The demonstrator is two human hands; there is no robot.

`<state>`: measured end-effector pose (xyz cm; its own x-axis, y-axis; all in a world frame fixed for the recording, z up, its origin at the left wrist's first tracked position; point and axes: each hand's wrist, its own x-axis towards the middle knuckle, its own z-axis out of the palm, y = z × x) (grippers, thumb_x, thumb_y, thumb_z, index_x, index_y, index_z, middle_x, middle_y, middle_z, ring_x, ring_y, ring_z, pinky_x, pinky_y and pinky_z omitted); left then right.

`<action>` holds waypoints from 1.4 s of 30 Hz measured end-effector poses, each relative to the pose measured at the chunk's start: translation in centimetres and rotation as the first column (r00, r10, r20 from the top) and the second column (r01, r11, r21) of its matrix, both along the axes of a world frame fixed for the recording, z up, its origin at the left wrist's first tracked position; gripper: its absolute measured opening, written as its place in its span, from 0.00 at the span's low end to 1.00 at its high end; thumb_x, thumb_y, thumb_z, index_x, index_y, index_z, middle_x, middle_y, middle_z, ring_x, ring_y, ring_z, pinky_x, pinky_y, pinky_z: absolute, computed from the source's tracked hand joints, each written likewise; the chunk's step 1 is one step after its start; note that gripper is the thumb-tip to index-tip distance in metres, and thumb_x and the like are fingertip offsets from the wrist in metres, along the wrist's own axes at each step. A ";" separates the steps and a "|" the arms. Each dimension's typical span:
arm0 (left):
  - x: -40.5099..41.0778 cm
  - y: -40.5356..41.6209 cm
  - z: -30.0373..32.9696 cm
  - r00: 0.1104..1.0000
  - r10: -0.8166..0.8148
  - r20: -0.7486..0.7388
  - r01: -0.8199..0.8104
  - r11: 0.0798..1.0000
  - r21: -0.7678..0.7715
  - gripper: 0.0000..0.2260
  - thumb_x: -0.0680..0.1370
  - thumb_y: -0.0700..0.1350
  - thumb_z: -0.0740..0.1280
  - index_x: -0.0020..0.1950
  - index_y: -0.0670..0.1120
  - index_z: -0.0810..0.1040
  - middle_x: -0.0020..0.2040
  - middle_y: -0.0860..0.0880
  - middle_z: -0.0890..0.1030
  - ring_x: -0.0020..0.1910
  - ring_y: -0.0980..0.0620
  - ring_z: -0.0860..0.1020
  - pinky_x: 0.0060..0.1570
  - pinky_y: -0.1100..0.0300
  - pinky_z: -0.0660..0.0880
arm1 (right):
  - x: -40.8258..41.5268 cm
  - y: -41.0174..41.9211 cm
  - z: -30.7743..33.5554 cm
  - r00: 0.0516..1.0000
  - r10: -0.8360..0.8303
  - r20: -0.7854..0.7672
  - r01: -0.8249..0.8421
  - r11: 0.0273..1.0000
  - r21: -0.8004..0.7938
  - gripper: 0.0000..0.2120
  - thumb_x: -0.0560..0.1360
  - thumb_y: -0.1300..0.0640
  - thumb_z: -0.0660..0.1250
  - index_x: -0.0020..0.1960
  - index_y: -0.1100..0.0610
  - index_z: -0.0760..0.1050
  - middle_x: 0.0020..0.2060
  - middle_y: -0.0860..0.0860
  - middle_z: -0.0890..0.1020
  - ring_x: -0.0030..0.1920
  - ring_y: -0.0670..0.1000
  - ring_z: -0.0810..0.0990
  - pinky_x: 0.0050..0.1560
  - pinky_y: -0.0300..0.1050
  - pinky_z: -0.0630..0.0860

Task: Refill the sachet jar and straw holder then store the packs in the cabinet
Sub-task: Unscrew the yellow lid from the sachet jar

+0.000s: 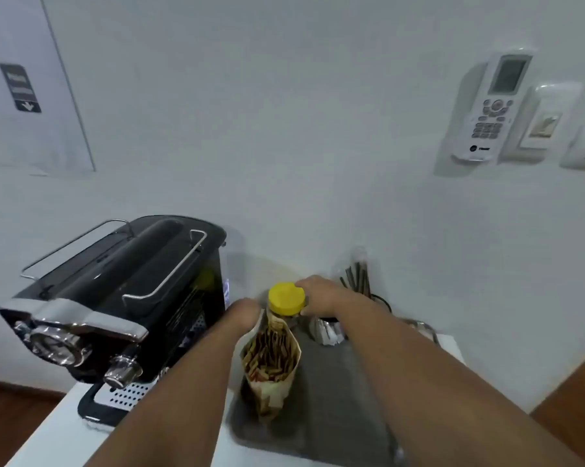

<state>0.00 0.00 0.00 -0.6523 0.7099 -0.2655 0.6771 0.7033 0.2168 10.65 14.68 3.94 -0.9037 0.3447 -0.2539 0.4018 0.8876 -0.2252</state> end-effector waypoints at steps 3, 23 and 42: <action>-0.4 0.7 -0.7 0.981 0.099 0.165 -0.122 0.983 0.139 0.16 0.82 0.35 0.54 0.68 0.34 0.71 0.69 0.37 0.72 0.69 0.41 0.70 0.63 0.58 0.65 | -2.6 0.3 -2.0 0.999 -0.005 0.038 0.004 0.999 0.034 0.31 0.66 0.51 0.74 0.67 0.53 0.69 0.63 0.59 0.75 0.62 0.60 0.75 0.59 0.51 0.74; 1.8 1.4 1.9 0.577 0.042 0.816 -0.713 0.514 0.477 0.11 0.82 0.40 0.57 0.53 0.47 0.80 0.51 0.47 0.82 0.48 0.55 0.81 0.45 0.67 0.77 | -2.6 0.8 -1.9 0.959 -0.102 -0.265 0.071 0.990 -0.122 0.45 0.66 0.51 0.75 0.76 0.47 0.54 0.70 0.57 0.58 0.68 0.59 0.68 0.64 0.42 0.66; 12.7 -0.6 6.2 0.700 -0.352 0.622 -0.349 0.591 0.727 0.30 0.71 0.72 0.54 0.73 0.72 0.54 0.76 0.65 0.57 0.73 0.65 0.56 0.71 0.59 0.56 | 15.0 -1.0 1.0 0.674 -0.711 -0.199 -0.194 0.090 -0.977 0.51 0.54 0.44 0.83 0.72 0.43 0.64 0.64 0.55 0.78 0.60 0.56 0.79 0.60 0.54 0.73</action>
